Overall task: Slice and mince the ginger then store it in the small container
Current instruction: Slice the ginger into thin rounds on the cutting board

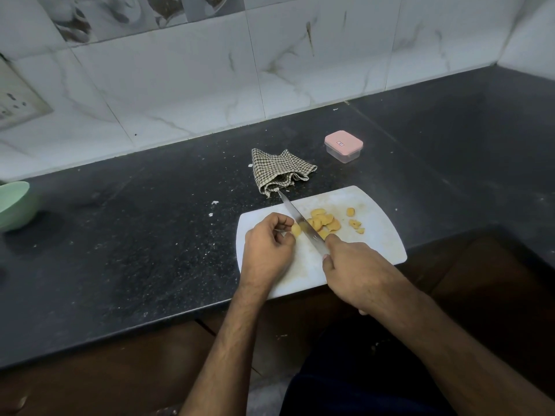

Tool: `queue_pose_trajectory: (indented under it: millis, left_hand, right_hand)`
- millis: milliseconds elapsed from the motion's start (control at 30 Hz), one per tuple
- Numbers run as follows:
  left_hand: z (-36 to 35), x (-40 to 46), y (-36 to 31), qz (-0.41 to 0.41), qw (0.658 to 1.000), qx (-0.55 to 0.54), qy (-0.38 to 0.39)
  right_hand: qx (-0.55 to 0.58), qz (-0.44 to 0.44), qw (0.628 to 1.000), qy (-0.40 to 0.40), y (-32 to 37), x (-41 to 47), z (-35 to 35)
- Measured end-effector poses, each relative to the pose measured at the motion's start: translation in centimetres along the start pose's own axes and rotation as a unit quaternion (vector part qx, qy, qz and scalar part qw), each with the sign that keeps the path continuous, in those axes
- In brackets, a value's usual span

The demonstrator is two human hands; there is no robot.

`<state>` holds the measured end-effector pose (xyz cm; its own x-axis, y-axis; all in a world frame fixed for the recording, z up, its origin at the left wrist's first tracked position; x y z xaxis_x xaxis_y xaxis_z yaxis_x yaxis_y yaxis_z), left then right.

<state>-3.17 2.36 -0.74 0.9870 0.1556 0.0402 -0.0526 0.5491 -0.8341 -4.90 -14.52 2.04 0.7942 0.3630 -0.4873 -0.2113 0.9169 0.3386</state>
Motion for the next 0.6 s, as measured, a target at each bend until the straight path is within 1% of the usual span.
queue_pose_trajectory:
  millis: [167, 467, 533, 600]
  left_hand:
    - [-0.17, -0.06, -0.14, -0.006, 1.0, 0.0, 0.0]
    - [0.24, -0.44, -0.51, -0.014, 0.996, 0.066, -0.054]
    - [0.26, -0.41, -0.44, -0.01, 0.996, 0.074, -0.05]
    - [0.19, -0.33, -0.22, -0.005, 0.997, 0.06, -0.039]
  right_hand:
    - [-0.003, 0.0, 1.0, 0.009, -0.03, -0.31, 0.11]
    - [-0.013, 0.017, 1.0, 0.001, 0.27, -0.46, -0.05]
    - [-0.018, 0.015, 1.0, 0.001, 0.21, -0.41, -0.08]
    - [-0.022, 0.01, 1.0, 0.003, 0.04, -0.31, -0.21]
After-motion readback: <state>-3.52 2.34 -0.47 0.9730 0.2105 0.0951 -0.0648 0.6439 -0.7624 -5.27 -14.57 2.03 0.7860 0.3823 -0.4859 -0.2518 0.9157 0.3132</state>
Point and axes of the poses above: each hand's wrist, its own x-axis towards the middle knuckle, its own z-axis out of the back of the hand, y = z × x, the point moved 8 cm from there along x, towards the middle knuckle, and after that the axes turned 13 degrees about y, right-handed, at the moved point
